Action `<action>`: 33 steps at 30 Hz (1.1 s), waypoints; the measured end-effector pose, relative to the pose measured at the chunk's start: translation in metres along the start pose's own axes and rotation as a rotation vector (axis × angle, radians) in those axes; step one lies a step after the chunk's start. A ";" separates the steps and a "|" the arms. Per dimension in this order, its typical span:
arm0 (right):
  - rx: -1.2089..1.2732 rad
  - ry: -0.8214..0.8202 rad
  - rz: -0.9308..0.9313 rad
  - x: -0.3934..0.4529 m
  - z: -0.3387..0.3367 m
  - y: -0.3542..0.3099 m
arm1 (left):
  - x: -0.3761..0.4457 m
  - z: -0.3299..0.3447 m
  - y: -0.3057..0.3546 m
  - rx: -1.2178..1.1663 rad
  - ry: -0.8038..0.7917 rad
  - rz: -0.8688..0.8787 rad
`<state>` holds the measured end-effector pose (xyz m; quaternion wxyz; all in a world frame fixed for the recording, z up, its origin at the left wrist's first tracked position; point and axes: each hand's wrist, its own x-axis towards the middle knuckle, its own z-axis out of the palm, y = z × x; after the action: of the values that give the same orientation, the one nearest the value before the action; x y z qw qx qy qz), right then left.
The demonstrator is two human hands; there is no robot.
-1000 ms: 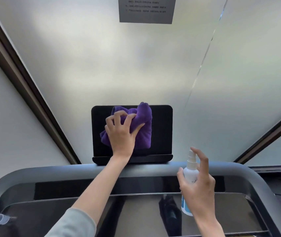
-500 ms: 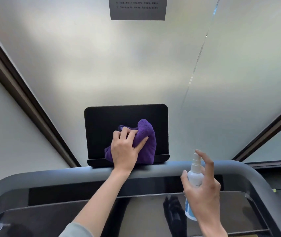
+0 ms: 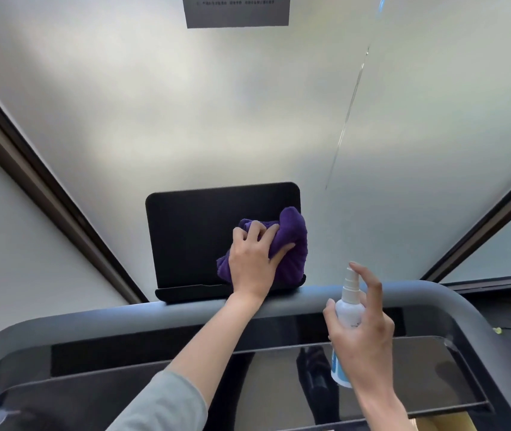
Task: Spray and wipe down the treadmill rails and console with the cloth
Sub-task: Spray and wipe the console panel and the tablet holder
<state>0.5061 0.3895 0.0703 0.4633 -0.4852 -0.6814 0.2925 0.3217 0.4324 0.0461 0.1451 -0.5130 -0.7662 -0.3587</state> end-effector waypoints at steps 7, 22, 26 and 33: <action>-0.010 0.002 0.010 0.006 -0.008 0.004 | 0.032 -0.017 0.003 -0.011 0.117 -0.029; -0.051 0.012 0.065 0.000 -0.020 0.006 | -0.006 -0.011 0.004 0.000 0.006 0.061; -0.073 0.033 0.109 0.004 -0.029 0.011 | 0.029 -0.007 0.012 0.091 0.013 0.079; -0.065 0.000 0.108 -0.003 -0.013 0.000 | 0.013 -0.004 -0.001 0.095 -0.002 0.120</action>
<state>0.5185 0.3857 0.0746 0.4307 -0.5362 -0.6633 0.2951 0.3143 0.4379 0.0560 0.1899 -0.5509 -0.7504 -0.3121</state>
